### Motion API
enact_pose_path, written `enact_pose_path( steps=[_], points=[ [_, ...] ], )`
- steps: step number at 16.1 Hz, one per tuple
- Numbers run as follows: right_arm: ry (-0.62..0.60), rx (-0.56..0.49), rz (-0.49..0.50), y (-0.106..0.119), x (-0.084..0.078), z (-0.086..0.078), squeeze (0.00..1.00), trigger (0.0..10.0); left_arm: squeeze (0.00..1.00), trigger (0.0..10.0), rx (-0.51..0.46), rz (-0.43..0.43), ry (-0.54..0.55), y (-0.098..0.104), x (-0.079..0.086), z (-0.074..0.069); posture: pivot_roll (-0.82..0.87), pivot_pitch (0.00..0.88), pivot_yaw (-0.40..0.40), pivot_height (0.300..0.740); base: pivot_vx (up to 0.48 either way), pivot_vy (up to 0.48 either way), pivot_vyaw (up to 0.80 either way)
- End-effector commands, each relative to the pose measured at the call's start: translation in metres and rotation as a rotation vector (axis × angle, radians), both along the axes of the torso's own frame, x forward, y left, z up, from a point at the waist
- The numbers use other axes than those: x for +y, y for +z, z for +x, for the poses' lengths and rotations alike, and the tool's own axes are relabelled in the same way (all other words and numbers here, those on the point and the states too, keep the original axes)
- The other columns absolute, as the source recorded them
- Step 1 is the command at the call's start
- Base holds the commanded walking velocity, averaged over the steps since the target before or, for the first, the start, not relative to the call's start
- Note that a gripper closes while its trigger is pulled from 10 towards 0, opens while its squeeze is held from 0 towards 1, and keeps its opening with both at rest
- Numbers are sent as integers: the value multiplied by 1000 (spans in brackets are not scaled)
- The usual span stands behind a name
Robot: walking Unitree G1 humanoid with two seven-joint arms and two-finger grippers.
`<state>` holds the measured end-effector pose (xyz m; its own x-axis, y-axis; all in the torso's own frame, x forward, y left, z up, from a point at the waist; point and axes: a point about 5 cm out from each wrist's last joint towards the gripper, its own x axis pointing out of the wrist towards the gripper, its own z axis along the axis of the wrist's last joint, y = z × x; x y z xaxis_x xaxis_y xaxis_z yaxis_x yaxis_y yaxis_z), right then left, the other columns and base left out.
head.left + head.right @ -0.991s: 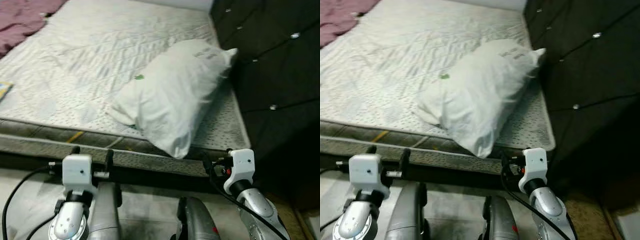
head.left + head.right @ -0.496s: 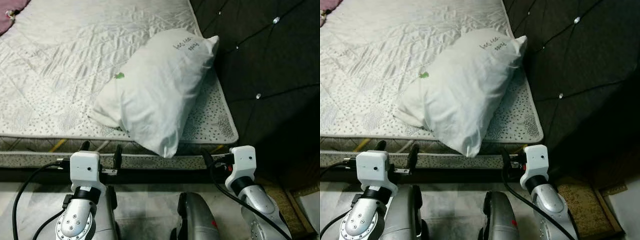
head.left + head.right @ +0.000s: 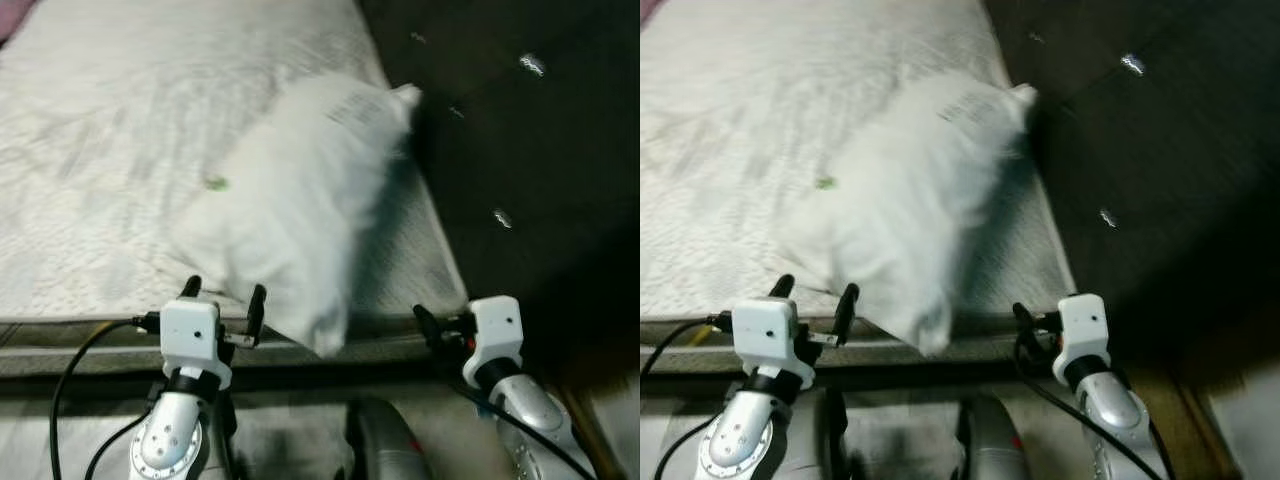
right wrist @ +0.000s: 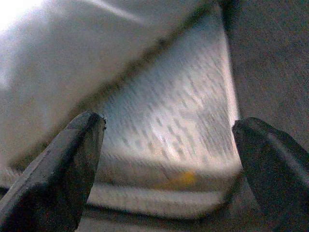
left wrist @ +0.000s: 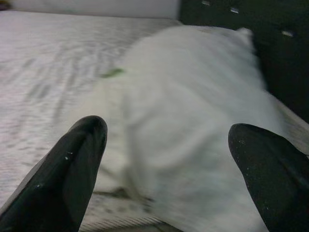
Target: Clean up the room
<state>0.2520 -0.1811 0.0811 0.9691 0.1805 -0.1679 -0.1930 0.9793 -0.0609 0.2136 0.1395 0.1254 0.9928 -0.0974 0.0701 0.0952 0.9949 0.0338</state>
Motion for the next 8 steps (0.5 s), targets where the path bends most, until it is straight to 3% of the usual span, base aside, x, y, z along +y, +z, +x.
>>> enact_pose_path(
  steps=[1,8],
  points=[
    [32,-29,26,5,10,3,0,10000,0,10000,33,6,28,-5,7,-3,-20,196,-109,586,0,0,769],
    [21,-20,52,3,9,4,0,10000,0,10000,36,12,23,-6,6,-2,-18,197,-107,586,0,0,0]
  ],
)
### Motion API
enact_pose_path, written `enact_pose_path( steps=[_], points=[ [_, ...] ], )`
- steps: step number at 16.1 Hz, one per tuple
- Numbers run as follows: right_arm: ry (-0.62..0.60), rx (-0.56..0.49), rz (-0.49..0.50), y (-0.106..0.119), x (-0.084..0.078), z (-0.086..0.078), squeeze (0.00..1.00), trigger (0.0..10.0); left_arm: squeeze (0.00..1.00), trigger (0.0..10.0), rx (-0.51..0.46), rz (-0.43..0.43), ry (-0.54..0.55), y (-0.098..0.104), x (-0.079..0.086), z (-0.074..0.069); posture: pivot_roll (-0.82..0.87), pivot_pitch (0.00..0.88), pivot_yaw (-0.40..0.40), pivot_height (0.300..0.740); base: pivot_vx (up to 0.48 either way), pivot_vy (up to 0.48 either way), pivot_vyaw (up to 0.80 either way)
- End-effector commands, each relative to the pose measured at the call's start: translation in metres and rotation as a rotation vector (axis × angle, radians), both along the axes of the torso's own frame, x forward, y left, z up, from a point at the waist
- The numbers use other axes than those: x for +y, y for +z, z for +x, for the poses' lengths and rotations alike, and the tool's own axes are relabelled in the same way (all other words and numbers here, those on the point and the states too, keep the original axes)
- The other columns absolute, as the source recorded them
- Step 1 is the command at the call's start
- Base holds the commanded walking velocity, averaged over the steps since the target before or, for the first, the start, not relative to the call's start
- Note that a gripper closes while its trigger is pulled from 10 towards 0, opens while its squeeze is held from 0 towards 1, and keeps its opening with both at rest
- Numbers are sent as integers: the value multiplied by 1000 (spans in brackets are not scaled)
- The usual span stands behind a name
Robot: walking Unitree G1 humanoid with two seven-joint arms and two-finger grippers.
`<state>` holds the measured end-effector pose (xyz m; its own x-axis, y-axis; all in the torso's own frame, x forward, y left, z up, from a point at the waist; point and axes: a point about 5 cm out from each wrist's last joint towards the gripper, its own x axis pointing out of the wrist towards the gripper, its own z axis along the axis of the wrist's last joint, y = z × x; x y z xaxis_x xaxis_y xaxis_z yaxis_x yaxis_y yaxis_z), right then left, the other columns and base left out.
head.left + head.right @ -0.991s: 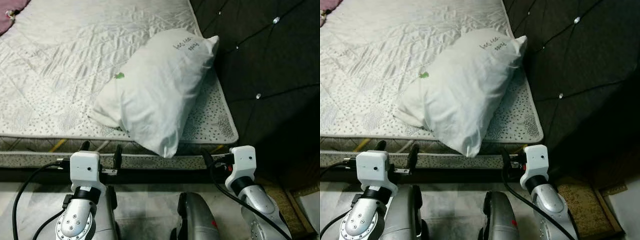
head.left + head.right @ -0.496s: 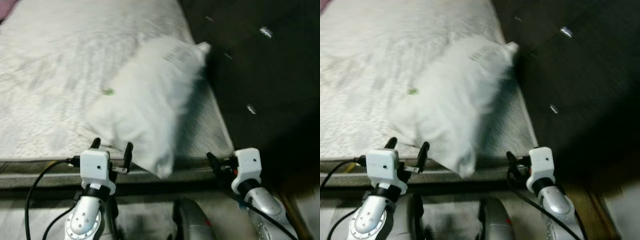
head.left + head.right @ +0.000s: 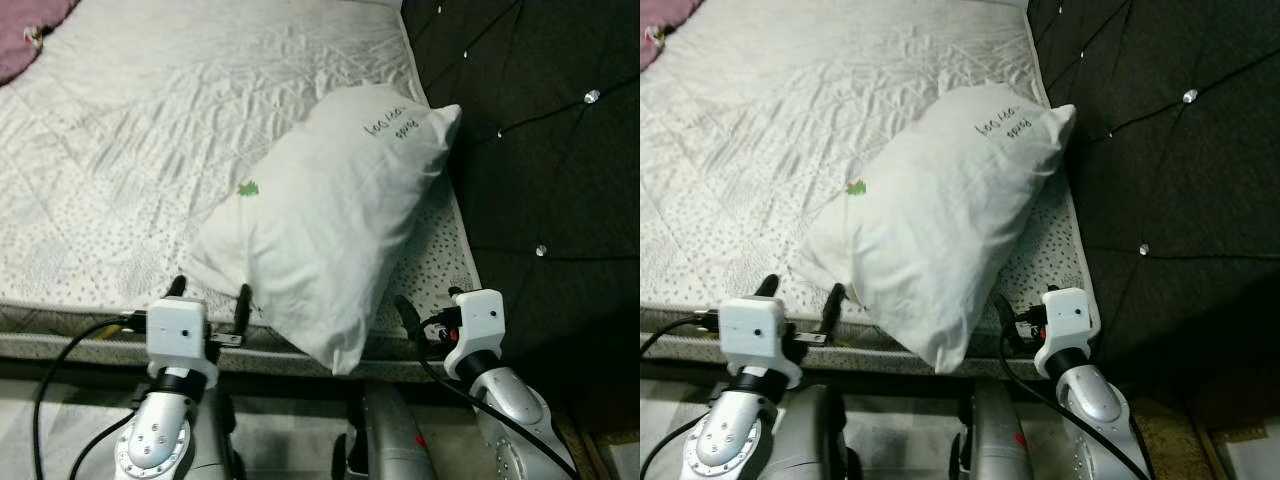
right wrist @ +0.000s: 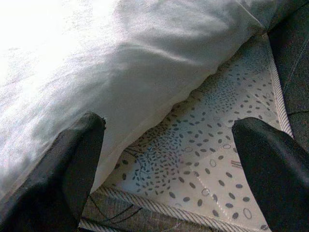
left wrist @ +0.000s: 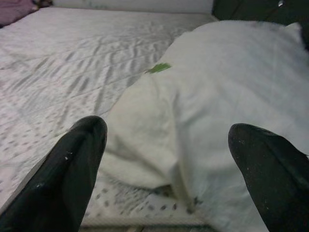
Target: Clean up the room
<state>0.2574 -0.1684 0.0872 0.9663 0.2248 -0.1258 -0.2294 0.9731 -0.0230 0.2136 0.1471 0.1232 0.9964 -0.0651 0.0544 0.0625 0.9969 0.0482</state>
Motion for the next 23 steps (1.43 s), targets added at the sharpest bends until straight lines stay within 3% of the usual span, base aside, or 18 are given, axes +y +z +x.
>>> enact_pose_path(
  steps=[1,8,12,15,18,23],
  points=[
    [3,9,-15,-3,-2,-1,0,10000,0,10000,21,-4,-9,-3,-1,-2,-18,197,-107,586,0,0,0],
    [42,23,-20,-5,0,-1,0,10000,0,10000,22,-7,-5,-4,-2,0,-15,188,-111,586,0,0,800],
    [171,103,-106,-14,8,11,0,10000,0,10000,33,1,-10,-6,-1,0,-5,174,-100,586,0,0,142],
    [117,121,-101,-11,10,28,0,10000,0,10000,29,11,-6,-5,3,2,17,159,-89,586,0,0,0],
    [-9,30,-41,7,10,42,0,10000,0,10000,26,22,4,-4,7,1,34,148,-76,586,0,0,0],
    [-122,10,-97,5,-2,40,0,10000,0,10000,13,33,7,2,10,5,45,142,-47,586,0,0,0]
  ],
)
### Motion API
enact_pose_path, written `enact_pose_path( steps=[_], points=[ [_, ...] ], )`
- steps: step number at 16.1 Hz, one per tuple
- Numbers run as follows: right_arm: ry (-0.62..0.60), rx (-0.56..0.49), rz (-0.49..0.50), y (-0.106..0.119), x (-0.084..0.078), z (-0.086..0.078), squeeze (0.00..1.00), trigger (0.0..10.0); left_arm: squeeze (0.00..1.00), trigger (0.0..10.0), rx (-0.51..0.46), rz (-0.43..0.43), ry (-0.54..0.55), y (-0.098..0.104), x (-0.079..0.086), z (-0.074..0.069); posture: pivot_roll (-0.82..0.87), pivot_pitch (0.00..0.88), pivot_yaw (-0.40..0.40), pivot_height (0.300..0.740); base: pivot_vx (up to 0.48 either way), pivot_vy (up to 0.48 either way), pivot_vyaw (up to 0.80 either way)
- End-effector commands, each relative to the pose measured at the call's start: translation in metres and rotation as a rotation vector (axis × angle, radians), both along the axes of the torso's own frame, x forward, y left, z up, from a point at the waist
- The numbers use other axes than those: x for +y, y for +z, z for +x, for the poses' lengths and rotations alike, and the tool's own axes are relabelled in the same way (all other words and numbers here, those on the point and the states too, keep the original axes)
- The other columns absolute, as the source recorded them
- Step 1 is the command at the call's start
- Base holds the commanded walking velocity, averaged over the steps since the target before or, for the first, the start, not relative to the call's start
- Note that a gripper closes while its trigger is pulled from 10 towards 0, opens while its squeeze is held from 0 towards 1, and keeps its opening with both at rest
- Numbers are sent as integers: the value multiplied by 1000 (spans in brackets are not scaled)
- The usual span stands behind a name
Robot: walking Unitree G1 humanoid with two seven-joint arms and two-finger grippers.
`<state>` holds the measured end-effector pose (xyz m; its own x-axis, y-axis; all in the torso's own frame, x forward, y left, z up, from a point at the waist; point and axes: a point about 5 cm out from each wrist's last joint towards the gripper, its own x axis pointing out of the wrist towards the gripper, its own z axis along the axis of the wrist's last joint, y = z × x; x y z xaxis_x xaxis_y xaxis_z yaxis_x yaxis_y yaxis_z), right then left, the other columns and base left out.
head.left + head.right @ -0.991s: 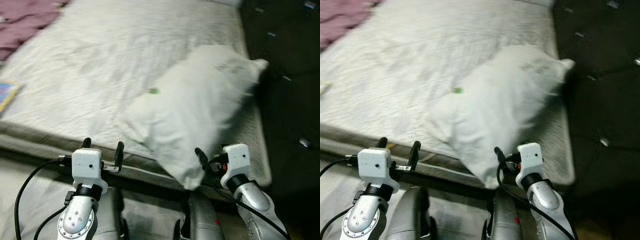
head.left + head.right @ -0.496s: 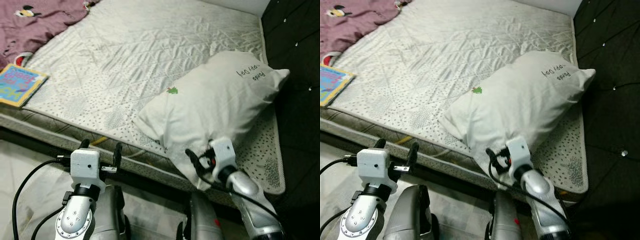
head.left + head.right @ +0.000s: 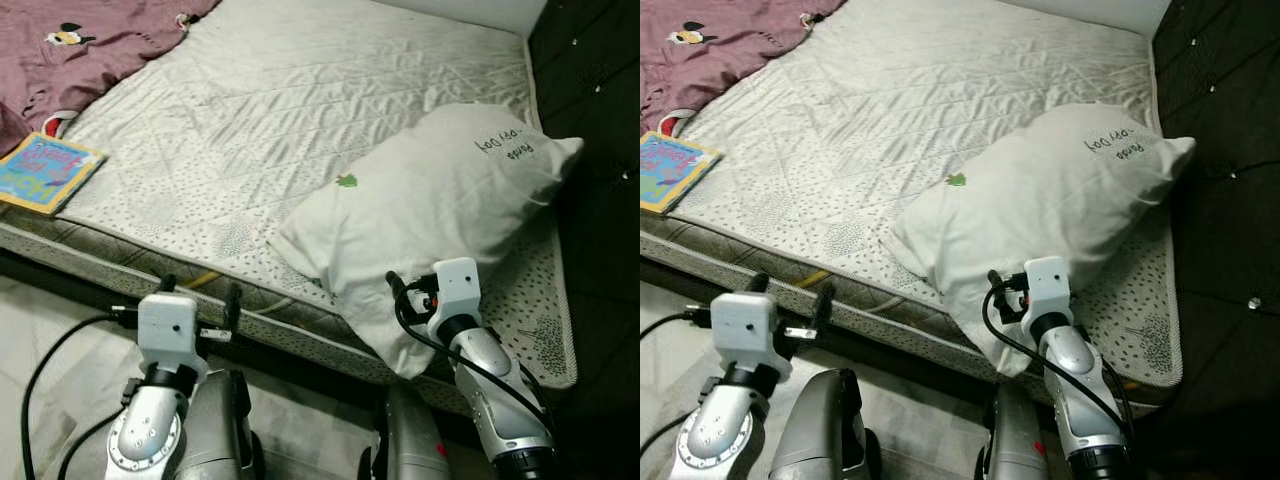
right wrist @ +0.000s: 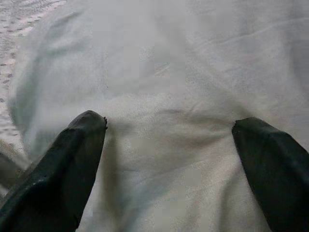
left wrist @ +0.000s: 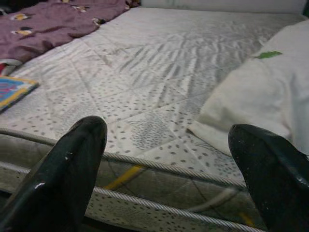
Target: Clean up the room
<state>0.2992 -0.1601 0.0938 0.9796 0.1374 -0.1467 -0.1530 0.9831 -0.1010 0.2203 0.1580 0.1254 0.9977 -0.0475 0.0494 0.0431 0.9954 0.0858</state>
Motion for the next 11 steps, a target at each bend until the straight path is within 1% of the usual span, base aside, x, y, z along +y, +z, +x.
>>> enact_pose_path(
  steps=[1,2,3,5,6,8,9,10,11],
  points=[
    [-83,19,-17,-2,-16,-7,0,10000,0,10000,12,1,-11,-1,1,-2,47,145,-44,586,0,0,0],
    [-145,50,-35,-5,-24,-14,0,10000,0,10000,16,7,-11,-1,3,-4,47,147,-42,586,0,0,0],
    [-203,122,-28,-14,-31,-29,0,10000,0,10000,20,10,-12,-2,4,-5,45,149,-41,586,0,0,0],
    [-230,146,-4,-16,-35,-44,0,10000,0,10000,20,11,-13,-1,4,-4,38,151,-40,586,0,0,0],
    [-214,167,-25,-18,-36,-57,0,10000,0,10000,20,8,-18,-1,2,-2,29,150,-38,586,0,0,0],
    [-221,244,4,-25,-37,-64,0,10000,0,10000,22,2,-34,-2,-1,-1,20,149,-34,586,0,0,0],
    [-187,294,41,-29,-30,-63,0,10000,0,10000,22,0,-40,-2,-3,1,16,146,-32,586,0,0,0],
    [-126,319,76,-31,-21,-62,0,10000,0,10000,21,-2,-44,-2,-4,2,15,145,-31,586,0,0,0],
    [-29,313,78,-29,-4,-57,0,10000,0,10000,10,-6,-50,1,-5,5,20,143,-30,586,0,0,0]
  ],
)
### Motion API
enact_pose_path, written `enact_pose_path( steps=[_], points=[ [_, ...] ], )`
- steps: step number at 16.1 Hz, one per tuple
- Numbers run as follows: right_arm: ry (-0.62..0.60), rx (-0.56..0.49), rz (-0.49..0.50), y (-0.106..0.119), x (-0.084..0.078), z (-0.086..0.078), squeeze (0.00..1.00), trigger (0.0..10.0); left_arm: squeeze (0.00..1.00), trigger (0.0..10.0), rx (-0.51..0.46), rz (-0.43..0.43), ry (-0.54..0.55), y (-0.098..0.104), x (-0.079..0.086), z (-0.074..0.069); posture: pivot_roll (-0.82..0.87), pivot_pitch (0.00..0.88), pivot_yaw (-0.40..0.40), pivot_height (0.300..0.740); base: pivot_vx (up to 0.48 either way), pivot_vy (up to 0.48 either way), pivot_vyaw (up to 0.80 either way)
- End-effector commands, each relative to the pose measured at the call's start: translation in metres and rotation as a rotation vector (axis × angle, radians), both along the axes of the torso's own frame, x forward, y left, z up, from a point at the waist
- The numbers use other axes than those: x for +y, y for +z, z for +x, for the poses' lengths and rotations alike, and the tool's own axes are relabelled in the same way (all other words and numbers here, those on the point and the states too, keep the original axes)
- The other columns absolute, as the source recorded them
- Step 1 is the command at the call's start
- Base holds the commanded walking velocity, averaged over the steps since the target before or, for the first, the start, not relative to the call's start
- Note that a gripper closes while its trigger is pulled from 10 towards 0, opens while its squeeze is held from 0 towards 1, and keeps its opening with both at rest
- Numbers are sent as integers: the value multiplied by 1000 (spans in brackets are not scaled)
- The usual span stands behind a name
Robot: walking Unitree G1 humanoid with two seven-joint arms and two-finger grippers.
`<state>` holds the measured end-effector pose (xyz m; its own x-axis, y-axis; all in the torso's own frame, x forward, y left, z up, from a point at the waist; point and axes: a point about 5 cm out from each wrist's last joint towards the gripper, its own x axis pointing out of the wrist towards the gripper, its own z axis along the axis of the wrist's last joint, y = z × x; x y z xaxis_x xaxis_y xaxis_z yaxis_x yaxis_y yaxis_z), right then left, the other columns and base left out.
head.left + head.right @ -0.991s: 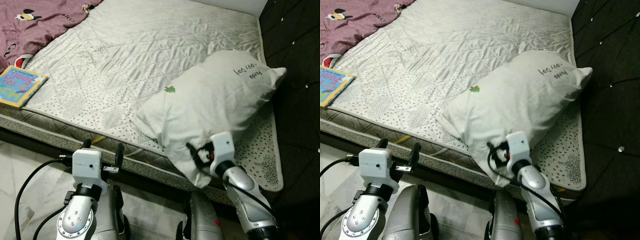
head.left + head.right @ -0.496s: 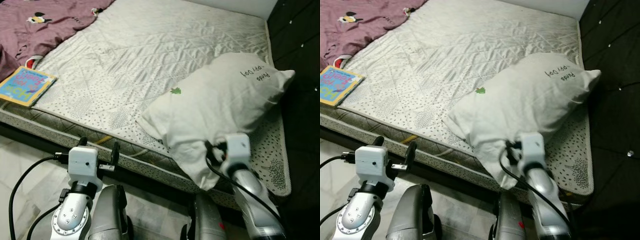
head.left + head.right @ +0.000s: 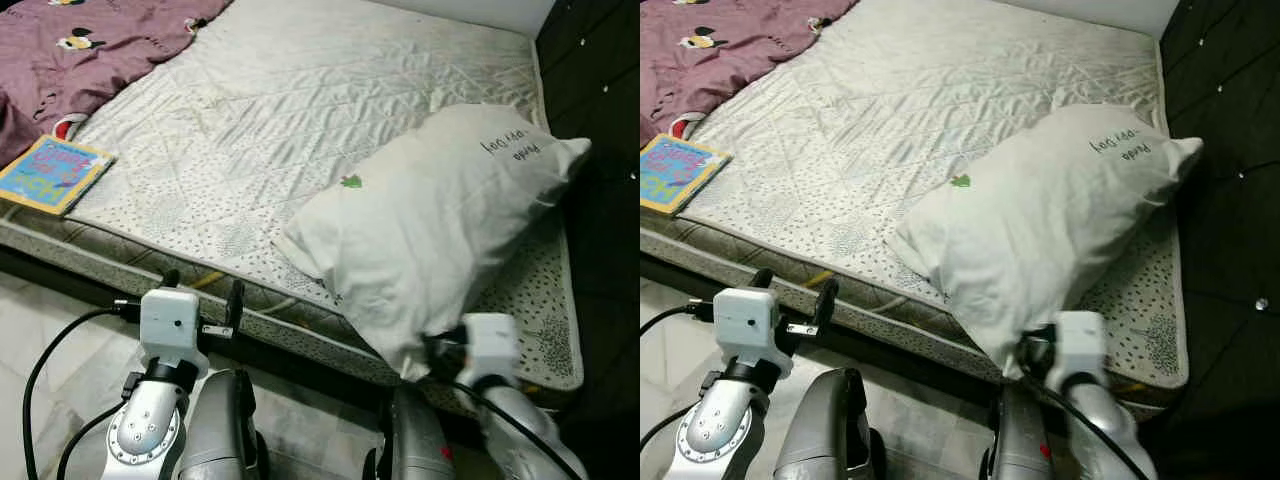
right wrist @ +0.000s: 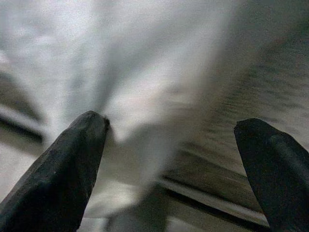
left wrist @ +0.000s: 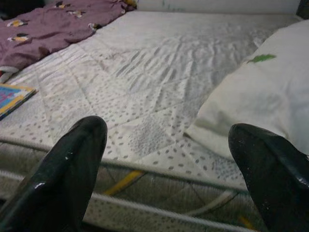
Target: Clean up the room
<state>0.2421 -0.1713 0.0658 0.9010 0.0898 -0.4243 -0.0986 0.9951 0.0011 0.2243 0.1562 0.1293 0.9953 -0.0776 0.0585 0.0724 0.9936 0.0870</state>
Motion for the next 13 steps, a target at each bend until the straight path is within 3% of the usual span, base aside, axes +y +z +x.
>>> enact_pose_path(
  steps=[1,5,9,11,13],
  points=[
    [75,-5,20,2,14,2,0,10000,0,10000,11,-8,-22,0,-4,2,25,143,-31,586,0,0,0],
    [101,-20,87,9,38,22,0,10000,0,10000,2,-6,-8,2,0,5,42,124,-28,586,0,0,0],
    [110,-65,137,18,65,56,0,10000,0,10000,-4,-8,-16,3,-4,8,61,109,-23,586,0,0,0],
    [66,-95,159,21,71,68,0,0,0,10000,-8,-2,-9,4,0,10,73,102,-23,586,0,0,0],
    [17,-101,177,22,73,74,0,0,0,10000,-9,-2,-3,4,1,11,77,98,-22,586,0,0,0]
  ],
)
